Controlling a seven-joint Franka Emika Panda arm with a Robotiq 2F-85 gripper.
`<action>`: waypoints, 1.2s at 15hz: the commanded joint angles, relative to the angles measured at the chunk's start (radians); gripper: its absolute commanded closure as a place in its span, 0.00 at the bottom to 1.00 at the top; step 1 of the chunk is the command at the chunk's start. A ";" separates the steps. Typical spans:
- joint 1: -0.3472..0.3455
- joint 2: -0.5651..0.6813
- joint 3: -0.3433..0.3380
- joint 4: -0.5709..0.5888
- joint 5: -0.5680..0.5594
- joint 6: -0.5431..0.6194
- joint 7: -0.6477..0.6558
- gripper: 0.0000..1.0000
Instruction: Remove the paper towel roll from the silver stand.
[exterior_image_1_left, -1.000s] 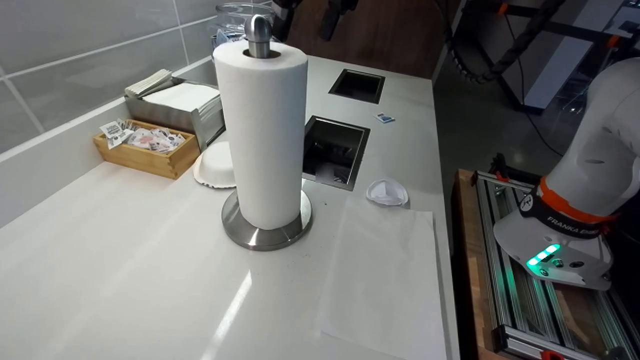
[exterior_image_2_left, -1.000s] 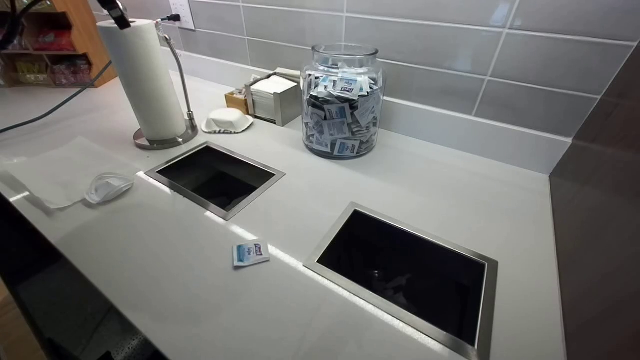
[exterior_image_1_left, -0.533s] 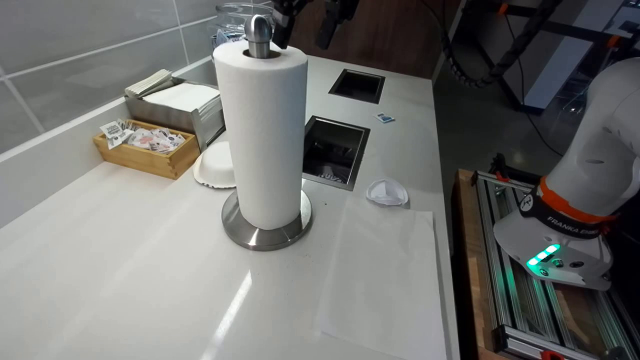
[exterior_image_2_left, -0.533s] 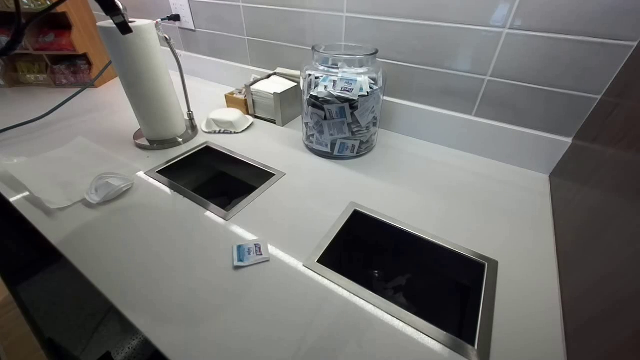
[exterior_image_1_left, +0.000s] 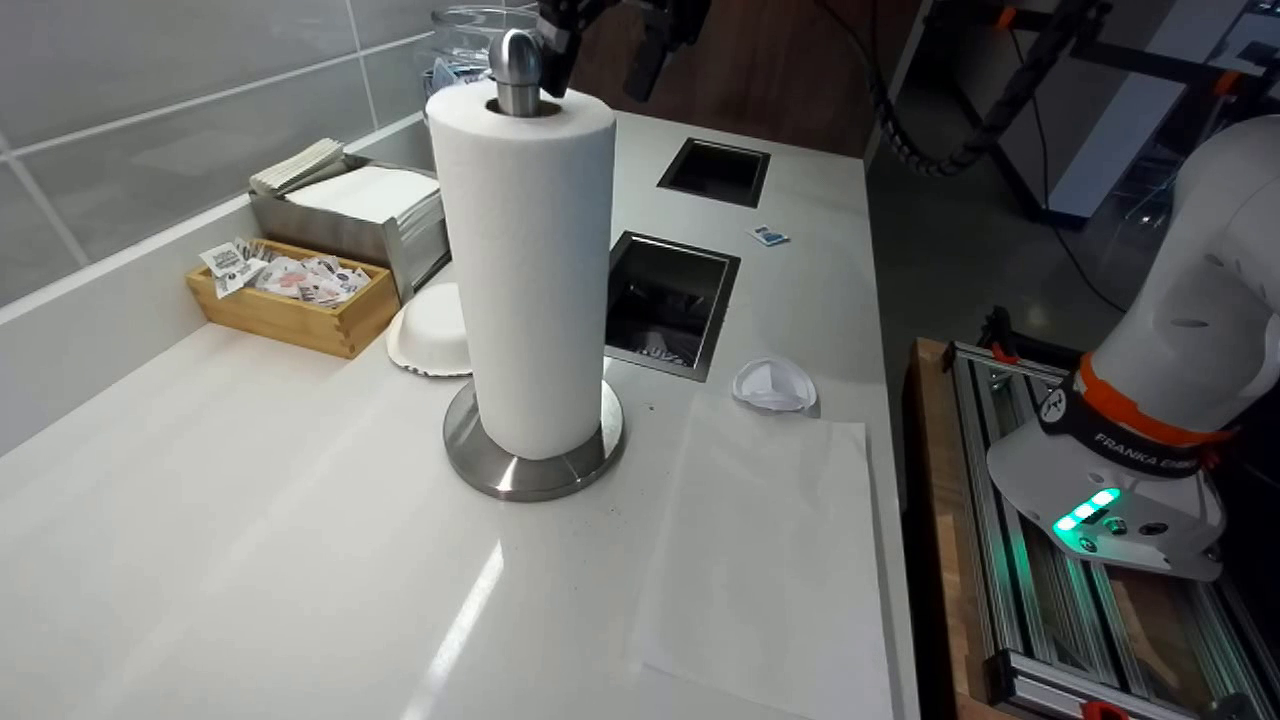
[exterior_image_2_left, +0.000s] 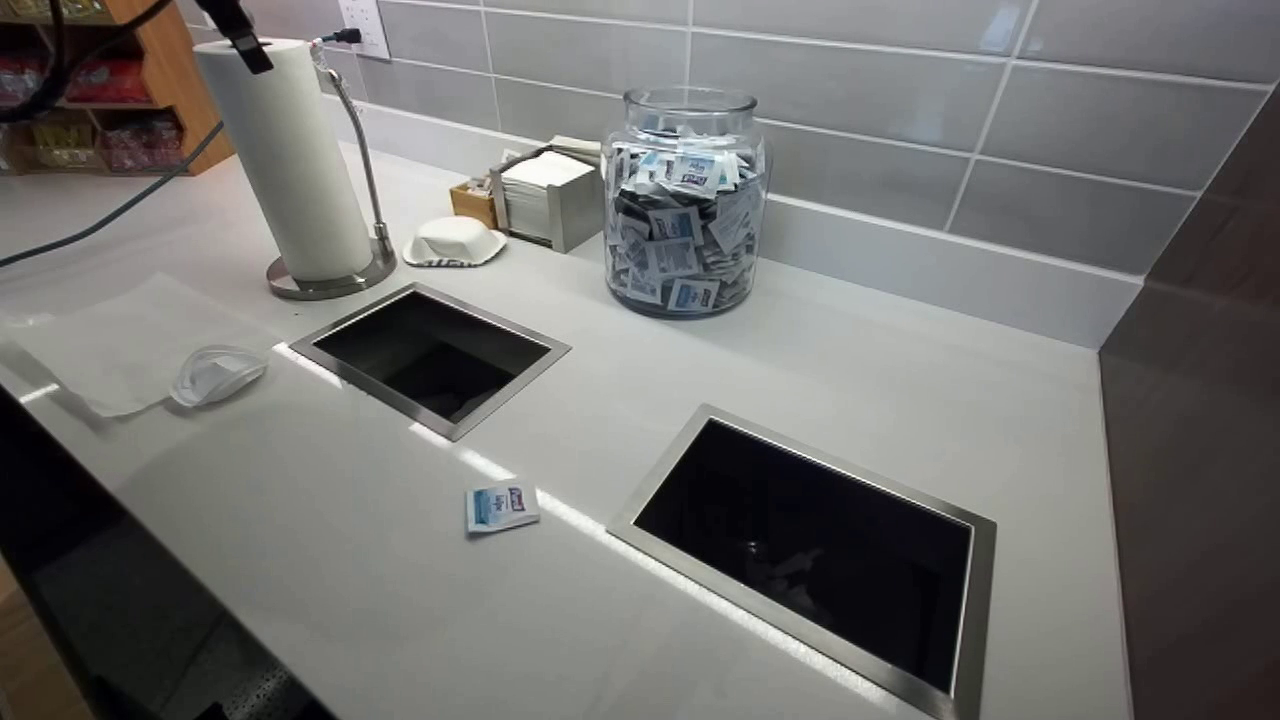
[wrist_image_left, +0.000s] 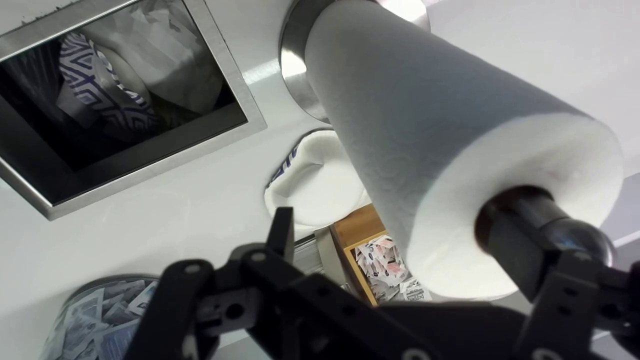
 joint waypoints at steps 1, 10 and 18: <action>0.022 0.005 -0.023 -0.021 0.054 0.029 -0.052 0.00; 0.030 0.014 -0.038 -0.022 0.108 0.025 -0.100 0.24; 0.035 0.018 -0.035 -0.006 0.118 0.026 -0.103 0.88</action>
